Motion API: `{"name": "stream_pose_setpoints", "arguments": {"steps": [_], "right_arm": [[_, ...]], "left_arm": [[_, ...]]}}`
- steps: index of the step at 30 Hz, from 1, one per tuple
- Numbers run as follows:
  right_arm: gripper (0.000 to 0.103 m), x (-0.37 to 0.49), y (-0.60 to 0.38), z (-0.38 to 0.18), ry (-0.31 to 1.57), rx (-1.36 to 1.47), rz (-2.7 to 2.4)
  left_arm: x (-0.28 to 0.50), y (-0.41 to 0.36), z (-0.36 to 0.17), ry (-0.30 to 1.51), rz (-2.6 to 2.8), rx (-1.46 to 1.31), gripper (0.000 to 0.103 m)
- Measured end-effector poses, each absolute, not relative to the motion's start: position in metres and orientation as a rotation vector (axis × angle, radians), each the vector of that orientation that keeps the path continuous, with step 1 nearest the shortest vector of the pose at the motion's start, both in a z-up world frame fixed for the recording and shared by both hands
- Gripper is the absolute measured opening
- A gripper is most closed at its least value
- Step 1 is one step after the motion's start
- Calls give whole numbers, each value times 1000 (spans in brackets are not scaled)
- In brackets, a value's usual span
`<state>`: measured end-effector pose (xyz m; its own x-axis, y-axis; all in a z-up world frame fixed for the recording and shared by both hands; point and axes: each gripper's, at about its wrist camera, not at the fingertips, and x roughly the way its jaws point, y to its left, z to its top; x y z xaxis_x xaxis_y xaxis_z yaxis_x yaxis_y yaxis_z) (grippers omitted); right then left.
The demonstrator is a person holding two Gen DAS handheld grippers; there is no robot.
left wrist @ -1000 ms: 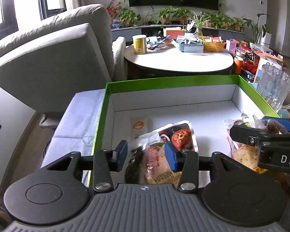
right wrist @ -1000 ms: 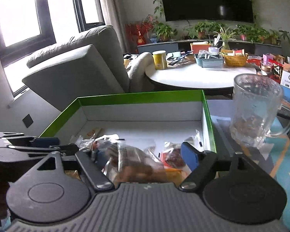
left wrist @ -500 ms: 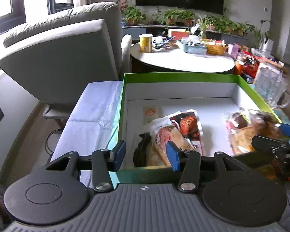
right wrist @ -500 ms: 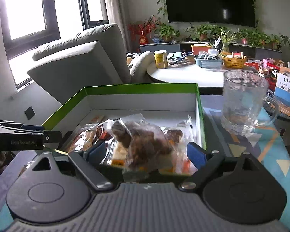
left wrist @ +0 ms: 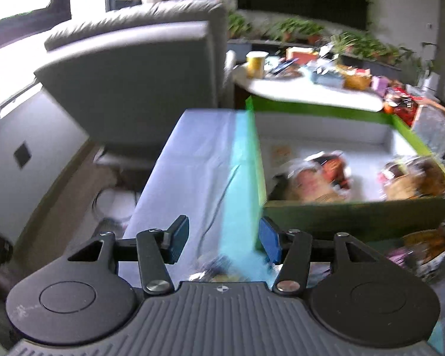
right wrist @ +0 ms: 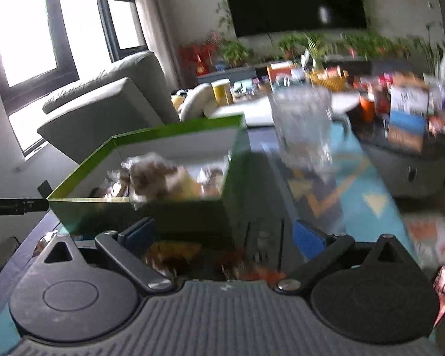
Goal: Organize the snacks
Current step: 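Move both grippers back toward the remaining snacks, then grasp a clear snack bag with the left gripper while the right grasps the yellow cartoon-print bag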
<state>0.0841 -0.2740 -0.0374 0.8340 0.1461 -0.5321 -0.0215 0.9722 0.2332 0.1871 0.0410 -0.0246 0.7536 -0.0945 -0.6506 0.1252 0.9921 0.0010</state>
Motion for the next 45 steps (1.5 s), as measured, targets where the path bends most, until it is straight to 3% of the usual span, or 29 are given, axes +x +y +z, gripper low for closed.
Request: {"name": "stream_pose_setpoints", "arguments": {"steps": [17, 45], "right_arm": [[59, 68, -223, -50, 608, 130, 245], [59, 82, -200, -57, 581, 46, 163]], "left_arm": [[193, 63, -53, 724, -137, -25, 50], [171, 63, -46, 760, 23, -167, 54]]}}
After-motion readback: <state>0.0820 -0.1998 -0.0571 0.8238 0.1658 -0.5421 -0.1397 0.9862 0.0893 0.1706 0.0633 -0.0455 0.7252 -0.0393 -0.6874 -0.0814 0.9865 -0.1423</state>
